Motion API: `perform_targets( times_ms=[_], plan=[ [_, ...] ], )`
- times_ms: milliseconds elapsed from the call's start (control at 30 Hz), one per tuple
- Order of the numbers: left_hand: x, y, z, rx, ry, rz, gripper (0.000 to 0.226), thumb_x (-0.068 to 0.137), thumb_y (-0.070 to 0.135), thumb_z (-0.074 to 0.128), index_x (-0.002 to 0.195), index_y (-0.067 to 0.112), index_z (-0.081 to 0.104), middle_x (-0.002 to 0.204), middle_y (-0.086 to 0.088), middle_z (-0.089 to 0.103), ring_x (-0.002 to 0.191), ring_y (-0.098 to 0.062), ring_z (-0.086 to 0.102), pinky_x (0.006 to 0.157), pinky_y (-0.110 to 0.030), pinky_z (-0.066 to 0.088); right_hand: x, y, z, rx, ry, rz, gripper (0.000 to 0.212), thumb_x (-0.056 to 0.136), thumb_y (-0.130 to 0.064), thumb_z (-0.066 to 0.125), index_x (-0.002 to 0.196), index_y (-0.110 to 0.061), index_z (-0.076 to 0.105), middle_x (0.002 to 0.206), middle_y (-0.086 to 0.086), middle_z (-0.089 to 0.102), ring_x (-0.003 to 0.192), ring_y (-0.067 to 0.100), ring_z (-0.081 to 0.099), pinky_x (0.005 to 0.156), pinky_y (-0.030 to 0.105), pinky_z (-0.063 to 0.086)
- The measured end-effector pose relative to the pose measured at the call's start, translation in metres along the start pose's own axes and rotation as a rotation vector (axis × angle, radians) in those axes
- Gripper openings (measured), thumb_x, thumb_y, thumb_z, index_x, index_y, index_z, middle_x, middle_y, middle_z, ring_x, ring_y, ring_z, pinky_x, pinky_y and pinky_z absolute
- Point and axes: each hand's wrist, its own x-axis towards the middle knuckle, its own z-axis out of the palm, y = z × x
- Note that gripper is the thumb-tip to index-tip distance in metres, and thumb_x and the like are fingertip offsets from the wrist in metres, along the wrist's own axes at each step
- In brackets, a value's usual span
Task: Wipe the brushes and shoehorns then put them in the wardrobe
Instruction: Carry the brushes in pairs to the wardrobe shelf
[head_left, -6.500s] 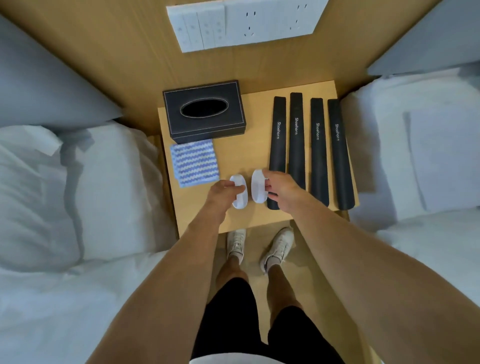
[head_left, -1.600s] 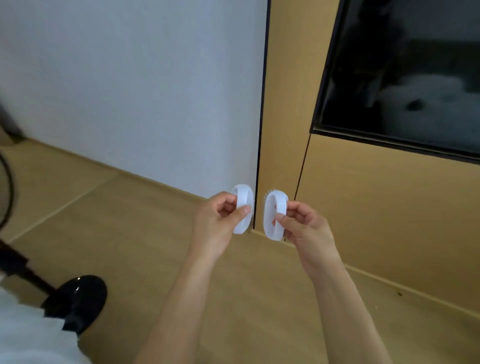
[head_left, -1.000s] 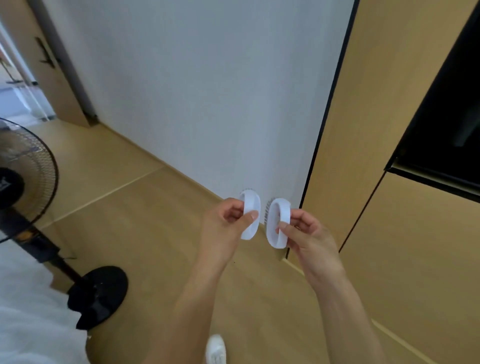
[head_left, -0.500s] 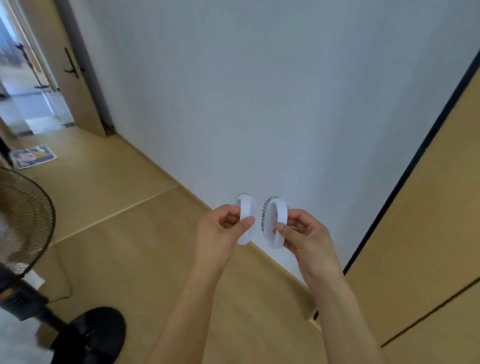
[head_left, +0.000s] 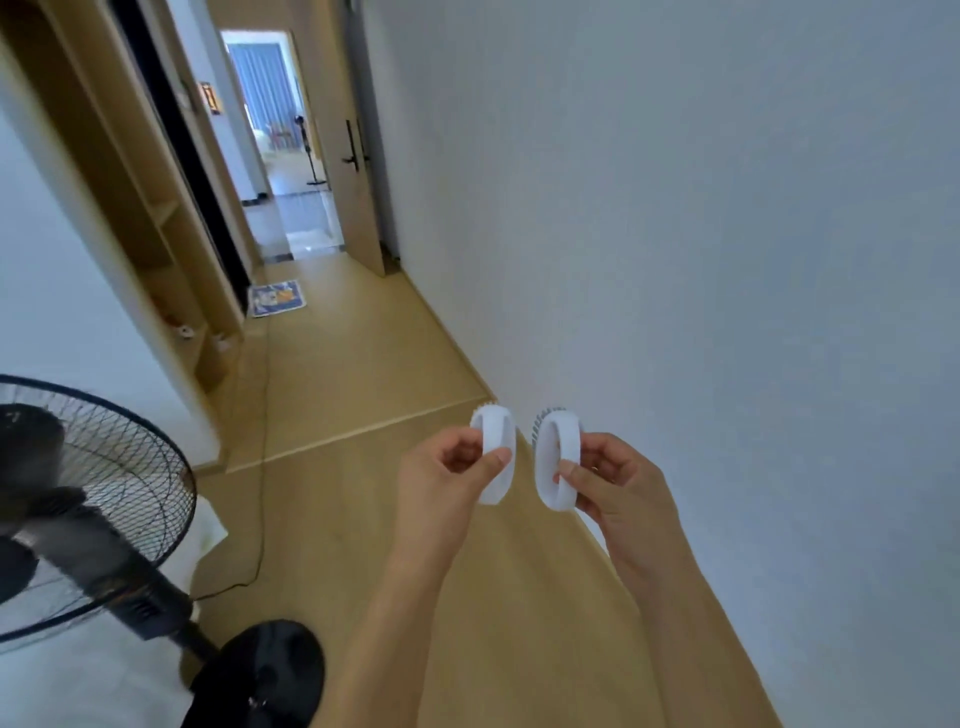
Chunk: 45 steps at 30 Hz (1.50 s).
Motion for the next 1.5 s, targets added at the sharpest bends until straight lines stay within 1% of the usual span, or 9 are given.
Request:
perform_targets(
  times_ms=[233, 367, 500, 700, 967, 1033, 1267, 1400, 1500],
  plan=[
    [0.107, 0.008, 0.028, 0.026, 0.207, 0.015, 0.009, 0.080, 0.022, 0.079, 0.084, 0.029, 0.076, 0.080, -0.003, 0.072, 0.083, -0.031, 0.067, 0.078, -0.052, 0.056, 0.146, -0.007, 0.001, -0.014, -0.211, 0.005, 0.026, 0.077, -0.023, 0.073, 0.103, -0.027, 0.075, 0.102, 0.002, 0.076, 0.097, 0.023, 0.072, 0.090, 0.047, 0.057],
    [0.147, -0.001, 0.031, 0.070, 0.257, 0.005, 0.008, 0.080, 0.024, 0.078, 0.086, 0.029, 0.076, 0.079, -0.001, 0.072, 0.081, -0.026, 0.069, 0.077, -0.052, 0.057, 0.204, 0.006, 0.010, -0.031, -0.300, 0.023, 0.026, 0.082, -0.021, 0.073, 0.107, -0.027, 0.074, 0.104, 0.000, 0.076, 0.098, 0.020, 0.073, 0.084, 0.040, 0.057],
    [0.192, -0.020, 0.026, 0.085, 0.331, -0.007, 0.009, 0.080, 0.022, 0.079, 0.085, 0.029, 0.076, 0.079, -0.003, 0.071, 0.081, -0.029, 0.068, 0.076, -0.055, 0.056, 0.256, 0.023, 0.025, -0.027, -0.360, 0.056, 0.024, 0.088, -0.013, 0.072, 0.108, -0.025, 0.073, 0.104, 0.001, 0.076, 0.100, 0.022, 0.072, 0.085, 0.039, 0.056],
    [0.287, -0.058, 0.009, 0.060, 0.361, -0.037, 0.008, 0.079, 0.023, 0.080, 0.084, 0.028, 0.076, 0.078, -0.001, 0.071, 0.081, -0.029, 0.067, 0.077, -0.053, 0.057, 0.350, 0.048, 0.063, -0.064, -0.351, 0.059, 0.024, 0.087, -0.008, 0.071, 0.105, -0.024, 0.074, 0.103, 0.001, 0.076, 0.099, 0.022, 0.072, 0.083, 0.038, 0.057],
    [0.463, -0.069, -0.038, 0.029, 0.299, -0.002, 0.009, 0.079, 0.022, 0.080, 0.083, 0.029, 0.075, 0.076, 0.001, 0.071, 0.076, -0.025, 0.066, 0.073, -0.046, 0.056, 0.501, 0.046, 0.149, -0.056, -0.291, 0.027, 0.026, 0.087, -0.007, 0.072, 0.105, -0.025, 0.075, 0.103, 0.002, 0.076, 0.098, 0.021, 0.073, 0.092, 0.048, 0.057],
    [0.502, -0.072, -0.054, 0.031, 0.295, 0.015, 0.008, 0.079, 0.022, 0.080, 0.082, 0.028, 0.075, 0.074, 0.004, 0.070, 0.071, -0.018, 0.065, 0.071, -0.042, 0.056, 0.533, 0.047, 0.173, -0.043, -0.282, 0.017, 0.026, 0.087, -0.007, 0.072, 0.105, -0.025, 0.075, 0.104, 0.002, 0.076, 0.099, 0.022, 0.073, 0.091, 0.048, 0.057],
    [0.603, -0.109, -0.095, 0.033, 0.303, -0.002, 0.006, 0.080, 0.020, 0.079, 0.082, 0.025, 0.076, 0.072, 0.002, 0.069, 0.070, -0.018, 0.063, 0.071, -0.048, 0.056, 0.629, 0.074, 0.231, -0.032, -0.280, 0.056, 0.023, 0.087, -0.006, 0.072, 0.106, -0.019, 0.074, 0.100, 0.006, 0.077, 0.097, 0.027, 0.073, 0.087, 0.043, 0.058],
    [0.662, -0.130, -0.114, 0.059, 0.358, -0.021, 0.009, 0.080, 0.020, 0.079, 0.083, 0.028, 0.076, 0.075, 0.001, 0.071, 0.075, -0.026, 0.066, 0.071, -0.048, 0.056, 0.690, 0.094, 0.265, -0.024, -0.331, 0.090, 0.025, 0.088, -0.007, 0.071, 0.110, -0.019, 0.073, 0.103, 0.003, 0.076, 0.098, 0.023, 0.073, 0.086, 0.039, 0.059],
    [0.713, -0.143, -0.129, 0.086, 0.432, -0.017, 0.010, 0.079, 0.020, 0.080, 0.082, 0.029, 0.076, 0.073, 0.004, 0.070, 0.071, -0.019, 0.065, 0.070, -0.047, 0.056, 0.748, 0.109, 0.296, 0.008, -0.371, 0.121, 0.026, 0.088, -0.005, 0.070, 0.111, -0.018, 0.072, 0.105, 0.004, 0.076, 0.101, 0.023, 0.072, 0.086, 0.036, 0.059]
  ],
)
